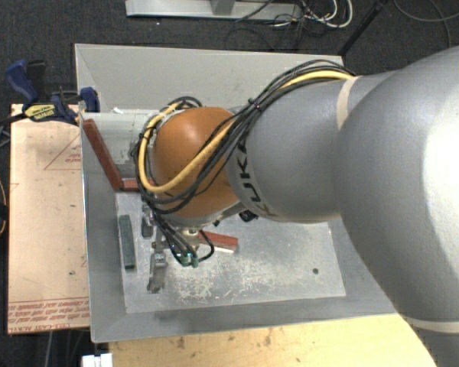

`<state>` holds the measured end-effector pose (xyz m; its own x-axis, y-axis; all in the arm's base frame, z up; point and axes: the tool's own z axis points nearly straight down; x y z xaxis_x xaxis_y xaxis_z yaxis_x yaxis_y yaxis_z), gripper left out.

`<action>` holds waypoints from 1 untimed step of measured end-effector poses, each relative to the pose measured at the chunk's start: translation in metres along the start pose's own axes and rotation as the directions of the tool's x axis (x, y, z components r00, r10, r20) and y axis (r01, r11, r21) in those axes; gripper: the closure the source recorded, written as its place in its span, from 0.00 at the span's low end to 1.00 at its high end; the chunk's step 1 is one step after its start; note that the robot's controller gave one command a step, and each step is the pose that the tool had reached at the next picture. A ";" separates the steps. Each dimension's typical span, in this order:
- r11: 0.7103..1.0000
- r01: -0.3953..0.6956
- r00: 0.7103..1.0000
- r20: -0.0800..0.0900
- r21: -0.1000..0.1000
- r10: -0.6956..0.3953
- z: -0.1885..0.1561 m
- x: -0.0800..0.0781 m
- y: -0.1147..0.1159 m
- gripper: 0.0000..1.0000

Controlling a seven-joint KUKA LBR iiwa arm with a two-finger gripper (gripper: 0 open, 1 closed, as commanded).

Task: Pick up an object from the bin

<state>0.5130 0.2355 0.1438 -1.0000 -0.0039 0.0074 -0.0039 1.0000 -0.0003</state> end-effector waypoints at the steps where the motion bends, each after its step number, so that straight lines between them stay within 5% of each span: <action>1: 1.000 -0.004 1.000 0.007 -0.001 0.004 -0.004 -0.002 -0.001 0.00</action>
Offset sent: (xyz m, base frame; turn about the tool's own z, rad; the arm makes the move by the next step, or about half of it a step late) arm 0.0320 -0.0577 -0.0125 -0.0359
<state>0.5153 0.2346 0.1477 -1.0000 -0.0003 0.0006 -0.0003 1.0000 0.0010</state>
